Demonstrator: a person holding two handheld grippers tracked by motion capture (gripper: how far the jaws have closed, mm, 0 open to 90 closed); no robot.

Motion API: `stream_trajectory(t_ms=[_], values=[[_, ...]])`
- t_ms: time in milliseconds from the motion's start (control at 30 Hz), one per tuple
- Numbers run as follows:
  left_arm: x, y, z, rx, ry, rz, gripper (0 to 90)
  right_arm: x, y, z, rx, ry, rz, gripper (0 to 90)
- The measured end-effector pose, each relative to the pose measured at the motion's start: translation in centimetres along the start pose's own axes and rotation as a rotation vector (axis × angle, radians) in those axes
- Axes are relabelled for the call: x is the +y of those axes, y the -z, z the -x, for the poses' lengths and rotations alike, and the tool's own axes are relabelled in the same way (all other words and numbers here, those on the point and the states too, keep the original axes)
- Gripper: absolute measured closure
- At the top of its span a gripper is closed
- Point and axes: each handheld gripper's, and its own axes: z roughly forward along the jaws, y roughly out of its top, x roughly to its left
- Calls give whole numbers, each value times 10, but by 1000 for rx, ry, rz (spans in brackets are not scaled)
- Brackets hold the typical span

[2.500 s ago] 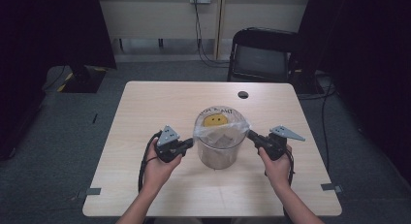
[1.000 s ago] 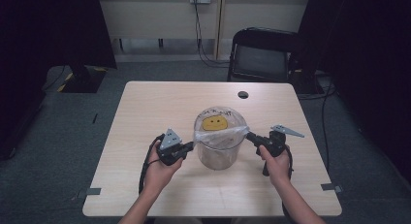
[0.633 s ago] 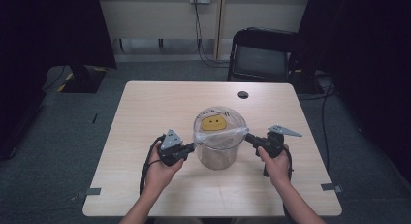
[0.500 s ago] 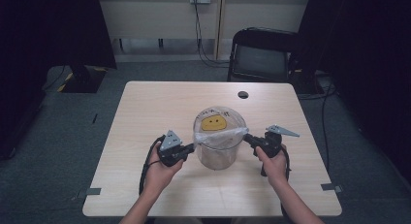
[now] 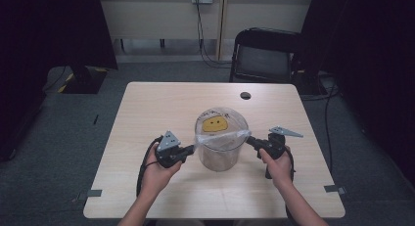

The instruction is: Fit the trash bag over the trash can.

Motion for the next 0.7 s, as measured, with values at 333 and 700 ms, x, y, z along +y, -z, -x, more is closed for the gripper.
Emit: stream_trajectory(t_ms=[333,700], values=[[-8,-14,1,30,-55,-99,900,9,19,-7,45,3,11,900],[-6,-18,-5,72,-36,-55,900,3,2,-10,32,13,38,900]])
